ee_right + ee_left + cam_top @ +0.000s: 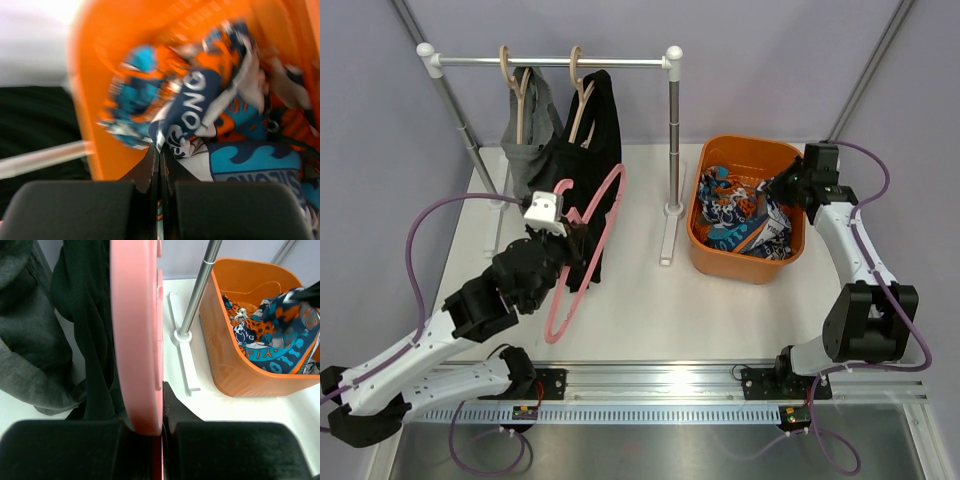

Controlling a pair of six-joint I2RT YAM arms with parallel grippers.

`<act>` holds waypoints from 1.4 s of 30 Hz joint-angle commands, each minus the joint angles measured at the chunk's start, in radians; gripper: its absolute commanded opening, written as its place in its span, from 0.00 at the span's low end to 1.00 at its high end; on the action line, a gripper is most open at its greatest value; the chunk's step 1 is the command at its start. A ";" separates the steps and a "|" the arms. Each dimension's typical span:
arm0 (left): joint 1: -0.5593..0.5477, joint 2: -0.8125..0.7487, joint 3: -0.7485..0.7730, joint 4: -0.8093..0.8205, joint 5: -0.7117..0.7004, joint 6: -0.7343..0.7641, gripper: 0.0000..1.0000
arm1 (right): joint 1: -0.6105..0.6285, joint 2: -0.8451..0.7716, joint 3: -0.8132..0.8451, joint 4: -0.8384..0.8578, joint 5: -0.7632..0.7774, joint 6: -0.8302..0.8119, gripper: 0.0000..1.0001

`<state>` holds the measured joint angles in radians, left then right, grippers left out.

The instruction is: Remove the shorts from the hanger

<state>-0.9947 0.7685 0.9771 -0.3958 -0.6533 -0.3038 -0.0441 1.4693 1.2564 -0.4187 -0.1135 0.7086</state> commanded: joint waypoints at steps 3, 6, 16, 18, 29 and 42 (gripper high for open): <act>0.001 0.041 0.066 0.058 0.029 -0.027 0.00 | 0.039 0.039 -0.008 -0.041 0.087 -0.103 0.01; 0.001 0.075 0.104 0.031 0.029 -0.028 0.00 | 0.069 0.027 -0.006 -0.046 0.109 -0.116 0.31; 0.001 0.196 0.279 -0.044 0.050 0.031 0.00 | 0.069 -0.167 0.075 -0.109 0.175 -0.156 0.78; 0.002 0.236 0.327 -0.055 0.061 0.063 0.00 | 0.067 -0.211 0.096 -0.120 0.172 -0.159 0.80; 0.152 0.538 0.707 -0.175 0.185 0.112 0.00 | 0.069 -0.406 0.156 -0.127 0.118 -0.159 0.86; 0.283 0.791 0.956 -0.037 0.248 0.219 0.00 | 0.069 -0.608 0.081 -0.161 0.005 -0.175 0.86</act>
<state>-0.7269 1.5379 1.8557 -0.5495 -0.4377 -0.1421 0.0212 0.8925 1.3685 -0.5728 -0.0711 0.5526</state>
